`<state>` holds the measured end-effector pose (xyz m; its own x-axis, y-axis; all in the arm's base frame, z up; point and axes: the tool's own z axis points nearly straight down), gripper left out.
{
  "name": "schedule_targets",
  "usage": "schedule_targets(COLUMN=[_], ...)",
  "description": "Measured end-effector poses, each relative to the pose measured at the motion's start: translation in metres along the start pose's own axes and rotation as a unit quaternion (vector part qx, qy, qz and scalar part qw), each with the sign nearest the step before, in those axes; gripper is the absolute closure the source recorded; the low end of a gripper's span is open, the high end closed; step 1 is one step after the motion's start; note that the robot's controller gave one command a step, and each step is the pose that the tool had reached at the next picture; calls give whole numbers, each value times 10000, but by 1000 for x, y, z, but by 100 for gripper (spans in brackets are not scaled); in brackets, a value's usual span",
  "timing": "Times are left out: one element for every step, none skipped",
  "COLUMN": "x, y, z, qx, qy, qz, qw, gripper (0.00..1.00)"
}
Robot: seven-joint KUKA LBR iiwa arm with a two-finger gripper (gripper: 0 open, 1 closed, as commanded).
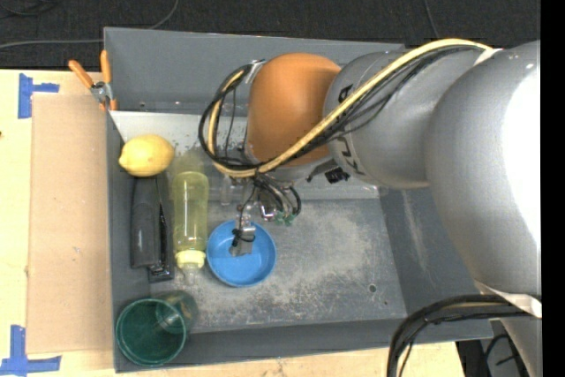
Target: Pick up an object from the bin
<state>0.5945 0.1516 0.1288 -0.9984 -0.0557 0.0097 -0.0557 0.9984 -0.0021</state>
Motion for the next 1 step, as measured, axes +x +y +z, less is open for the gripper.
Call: schedule_targets(x=[7], y=[-6], z=[-18], qx=[-14], qy=[-54], qz=[-631], qw=[9980], gripper=[0])
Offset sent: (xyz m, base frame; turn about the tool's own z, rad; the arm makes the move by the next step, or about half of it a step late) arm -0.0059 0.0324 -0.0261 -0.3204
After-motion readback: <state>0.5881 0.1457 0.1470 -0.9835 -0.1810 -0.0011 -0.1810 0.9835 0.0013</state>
